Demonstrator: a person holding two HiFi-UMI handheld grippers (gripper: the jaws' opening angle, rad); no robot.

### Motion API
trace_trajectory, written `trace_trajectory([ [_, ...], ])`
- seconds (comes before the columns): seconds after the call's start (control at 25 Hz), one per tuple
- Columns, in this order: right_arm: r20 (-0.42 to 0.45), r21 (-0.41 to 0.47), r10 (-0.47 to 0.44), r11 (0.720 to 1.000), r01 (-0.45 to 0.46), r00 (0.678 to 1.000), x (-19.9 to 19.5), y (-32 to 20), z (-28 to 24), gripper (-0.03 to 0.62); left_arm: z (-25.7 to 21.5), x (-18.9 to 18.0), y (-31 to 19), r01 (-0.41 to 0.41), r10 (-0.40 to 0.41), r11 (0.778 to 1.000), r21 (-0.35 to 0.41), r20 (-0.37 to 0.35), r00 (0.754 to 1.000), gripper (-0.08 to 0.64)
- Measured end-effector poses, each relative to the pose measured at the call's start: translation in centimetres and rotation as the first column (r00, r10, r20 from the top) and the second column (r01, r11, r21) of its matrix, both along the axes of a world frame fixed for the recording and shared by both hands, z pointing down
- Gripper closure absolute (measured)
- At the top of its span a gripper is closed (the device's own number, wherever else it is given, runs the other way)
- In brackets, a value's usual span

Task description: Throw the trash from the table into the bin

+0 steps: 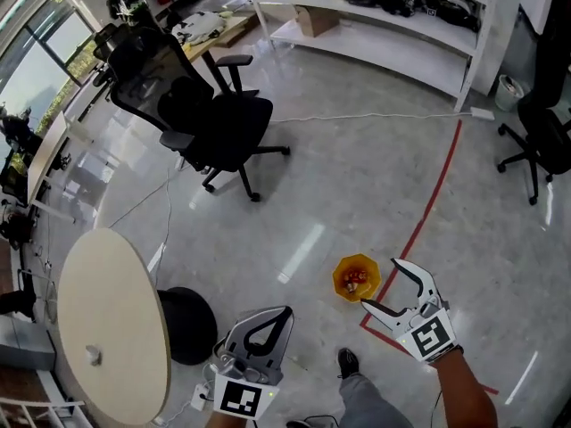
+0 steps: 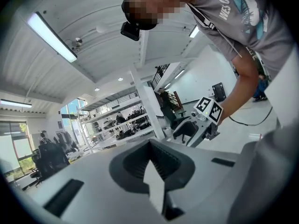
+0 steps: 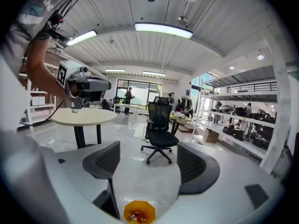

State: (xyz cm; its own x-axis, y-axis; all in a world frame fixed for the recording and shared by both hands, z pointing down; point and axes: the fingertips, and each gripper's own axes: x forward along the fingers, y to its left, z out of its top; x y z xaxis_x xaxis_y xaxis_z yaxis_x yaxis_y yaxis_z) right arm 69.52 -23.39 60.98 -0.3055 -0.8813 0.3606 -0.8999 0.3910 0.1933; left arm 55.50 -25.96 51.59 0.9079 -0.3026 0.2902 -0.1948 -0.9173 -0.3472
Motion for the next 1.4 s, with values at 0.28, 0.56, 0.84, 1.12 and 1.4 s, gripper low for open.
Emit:
trace_trajectory([
  [0.28,-0.057,0.122,-0.227,0.965,0.232,0.972,-20.1,2.2,-14.4,0.584,-10.5,-19.4,4.6,0.217,-0.207,0.968,0.129,-0.085,0.975,0.517],
  [0.56,-0.137,0.237,-0.524,0.806,0.542,0.841,-51.6,11.0,-22.0,0.584,-16.8,-51.3,16.3,0.576,-0.539,0.789,0.215,-0.207,0.816,0.517],
  [0.84,-0.193,0.325,-0.62,0.691,0.646,0.761,-75.4,21.6,-27.3,0.584,-20.7,-76.3,30.5,0.724,-0.666,0.646,0.241,-0.285,0.689,0.517],
  [1.12,-0.23,0.287,-0.714,0.6,0.747,0.661,-91.7,25.4,-28.5,0.584,-22.5,-90.9,36.0,0.793,-0.721,0.556,0.25,-0.33,0.61,0.517],
  [1.4,-0.185,0.17,-0.835,0.492,0.854,0.518,-104.6,16.5,-23.2,0.583,-18.6,-100.9,28.3,0.854,-0.802,0.487,0.186,-0.292,0.521,0.517],
])
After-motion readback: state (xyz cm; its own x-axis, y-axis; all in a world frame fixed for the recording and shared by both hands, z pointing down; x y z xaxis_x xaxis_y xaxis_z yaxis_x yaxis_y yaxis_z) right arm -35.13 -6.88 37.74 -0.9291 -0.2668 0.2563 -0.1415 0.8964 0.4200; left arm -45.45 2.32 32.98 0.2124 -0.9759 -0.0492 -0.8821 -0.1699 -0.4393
